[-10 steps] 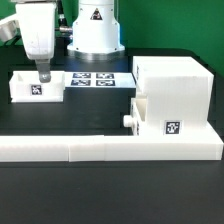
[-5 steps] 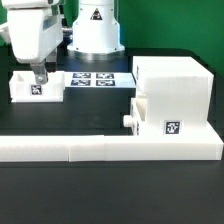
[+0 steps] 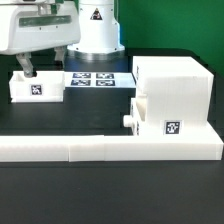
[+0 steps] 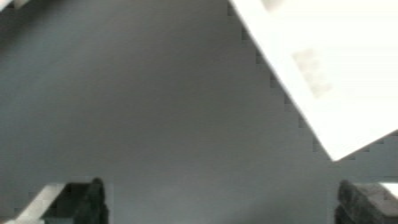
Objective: Assemble drawer
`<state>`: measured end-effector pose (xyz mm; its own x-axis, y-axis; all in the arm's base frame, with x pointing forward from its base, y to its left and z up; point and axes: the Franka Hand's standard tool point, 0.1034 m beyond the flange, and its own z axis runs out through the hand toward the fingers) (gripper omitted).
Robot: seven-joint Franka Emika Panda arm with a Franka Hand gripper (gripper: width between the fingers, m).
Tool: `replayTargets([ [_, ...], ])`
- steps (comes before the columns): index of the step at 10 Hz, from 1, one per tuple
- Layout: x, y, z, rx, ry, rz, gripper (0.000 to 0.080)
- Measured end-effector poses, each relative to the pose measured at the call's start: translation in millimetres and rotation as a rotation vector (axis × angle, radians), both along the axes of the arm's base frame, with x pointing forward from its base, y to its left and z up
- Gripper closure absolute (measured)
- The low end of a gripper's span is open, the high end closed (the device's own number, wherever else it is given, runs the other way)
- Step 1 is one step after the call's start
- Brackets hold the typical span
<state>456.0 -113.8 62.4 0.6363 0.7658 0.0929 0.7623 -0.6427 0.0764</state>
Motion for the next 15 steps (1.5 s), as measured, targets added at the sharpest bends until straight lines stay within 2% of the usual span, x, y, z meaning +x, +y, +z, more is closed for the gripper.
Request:
replayTargets([
  [2,-16.9,4.2,-5.5,0.023,0.006,-0.195,0.0151],
  [8,-20.2,6.7,-8.0,0.084,0.024,-0.597,0.0151],
  [11,-47.5,14.6,-22.2,0.111,0.086,-0.848,0.0151],
  [15,-69.1,18.0,-40.2,0.101,0.085,-0.78,0.0151],
])
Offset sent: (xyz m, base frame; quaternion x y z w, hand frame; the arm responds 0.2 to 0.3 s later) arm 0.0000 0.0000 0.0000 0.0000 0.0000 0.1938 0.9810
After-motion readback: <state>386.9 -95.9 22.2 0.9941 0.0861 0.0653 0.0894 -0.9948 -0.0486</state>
